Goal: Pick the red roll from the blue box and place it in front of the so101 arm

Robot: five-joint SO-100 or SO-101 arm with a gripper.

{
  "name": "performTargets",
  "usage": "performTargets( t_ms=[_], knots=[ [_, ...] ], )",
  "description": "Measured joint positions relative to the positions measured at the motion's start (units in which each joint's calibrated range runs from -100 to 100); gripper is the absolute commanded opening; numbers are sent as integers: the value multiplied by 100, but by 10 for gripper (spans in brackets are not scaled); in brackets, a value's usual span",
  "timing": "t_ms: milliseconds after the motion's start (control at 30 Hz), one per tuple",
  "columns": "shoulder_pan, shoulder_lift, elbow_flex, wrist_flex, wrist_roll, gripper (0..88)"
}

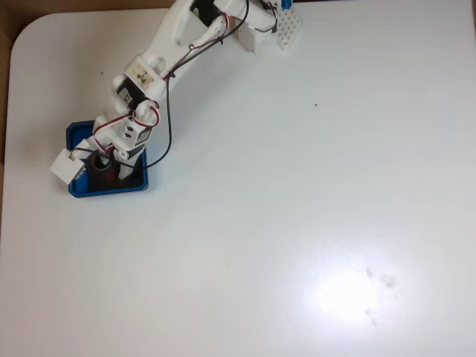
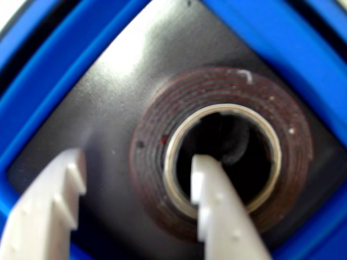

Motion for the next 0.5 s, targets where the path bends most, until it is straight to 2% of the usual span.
performTargets(
  t_ms=[367, 500],
  knots=[
    [0, 279, -242, 0, 0, 175],
    [0, 279, -242, 0, 0, 128]
  ],
)
